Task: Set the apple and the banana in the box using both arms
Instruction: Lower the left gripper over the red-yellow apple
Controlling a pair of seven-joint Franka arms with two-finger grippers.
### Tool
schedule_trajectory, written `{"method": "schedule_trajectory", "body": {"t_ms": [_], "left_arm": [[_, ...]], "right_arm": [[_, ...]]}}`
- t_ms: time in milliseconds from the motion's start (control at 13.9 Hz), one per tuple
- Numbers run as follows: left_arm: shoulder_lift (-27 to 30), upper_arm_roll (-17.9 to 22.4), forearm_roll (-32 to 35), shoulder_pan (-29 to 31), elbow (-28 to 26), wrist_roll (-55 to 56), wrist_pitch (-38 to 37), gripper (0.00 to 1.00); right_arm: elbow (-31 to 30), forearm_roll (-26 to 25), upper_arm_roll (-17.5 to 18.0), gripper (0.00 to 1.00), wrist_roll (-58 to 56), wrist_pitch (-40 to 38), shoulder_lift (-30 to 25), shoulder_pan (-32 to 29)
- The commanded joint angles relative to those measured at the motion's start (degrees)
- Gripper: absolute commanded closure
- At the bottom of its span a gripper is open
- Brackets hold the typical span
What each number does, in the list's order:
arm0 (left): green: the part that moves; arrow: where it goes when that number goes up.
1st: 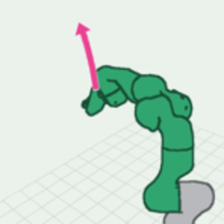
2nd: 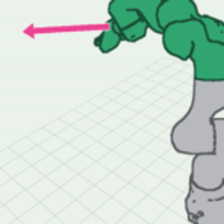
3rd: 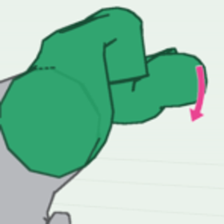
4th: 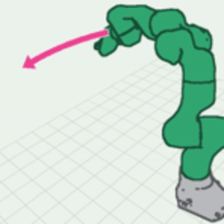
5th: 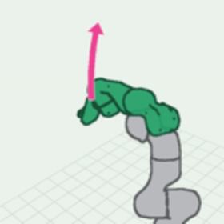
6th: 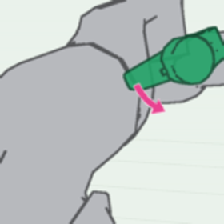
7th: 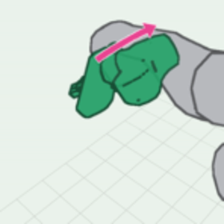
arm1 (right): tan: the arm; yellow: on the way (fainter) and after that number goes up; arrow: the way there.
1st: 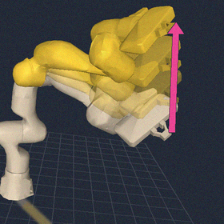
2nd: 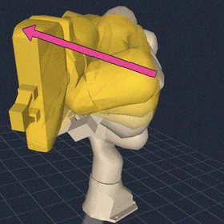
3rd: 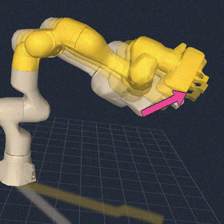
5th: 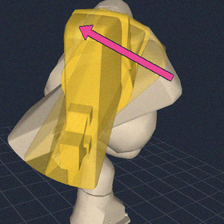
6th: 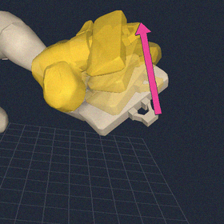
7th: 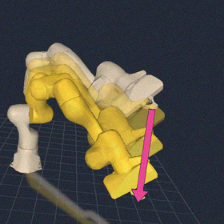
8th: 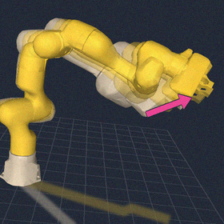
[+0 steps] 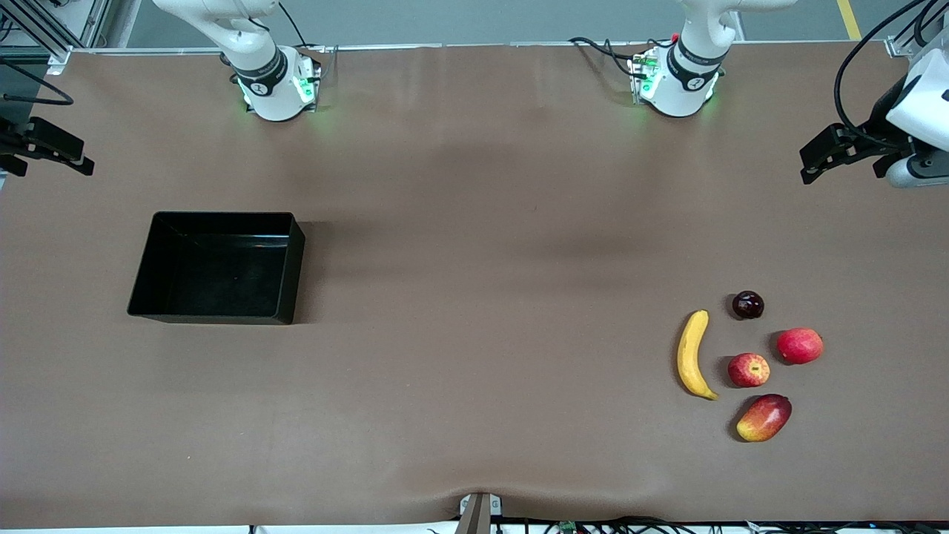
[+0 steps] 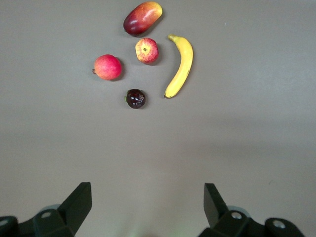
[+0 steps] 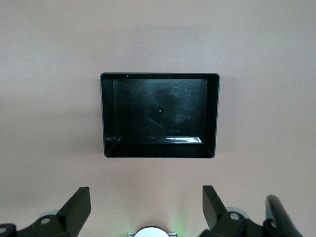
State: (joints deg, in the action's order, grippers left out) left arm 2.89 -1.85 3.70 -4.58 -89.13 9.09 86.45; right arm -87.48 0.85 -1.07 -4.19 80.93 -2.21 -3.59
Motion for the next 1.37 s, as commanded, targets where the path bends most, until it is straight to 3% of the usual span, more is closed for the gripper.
{"method": "schedule_trajectory", "body": {"t_ms": [0,360,576,1153,1297], "left_arm": [[0.81,0.36,-0.45,-0.26,0.45,-1.0,-1.1,0.0],[-1.82,0.44,-0.27,0.09,0.97,-0.74,-1.02,0.0],[-8.66,0.62,1.56,0.09,3.87,-1.0,0.47,0.0],[-27.9,0.8,11.05,0.71,3.35,-1.54,27.34,0.0],[-32.48,0.88,10.72,2.8,3.35,-0.66,33.75,0.0]], "right_arm": [[0.38,-0.15,1.16,0.0,0.24,0.54,0.01,-0.8],[0.38,-0.15,1.25,0.0,0.24,0.63,0.01,-0.8],[0.38,-0.15,1.25,0.0,0.24,0.63,0.1,-0.8],[0.38,-0.15,1.25,0.0,0.24,0.72,0.1,-0.89],[0.38,-0.06,1.25,0.0,0.24,0.63,0.19,-0.89]]}}
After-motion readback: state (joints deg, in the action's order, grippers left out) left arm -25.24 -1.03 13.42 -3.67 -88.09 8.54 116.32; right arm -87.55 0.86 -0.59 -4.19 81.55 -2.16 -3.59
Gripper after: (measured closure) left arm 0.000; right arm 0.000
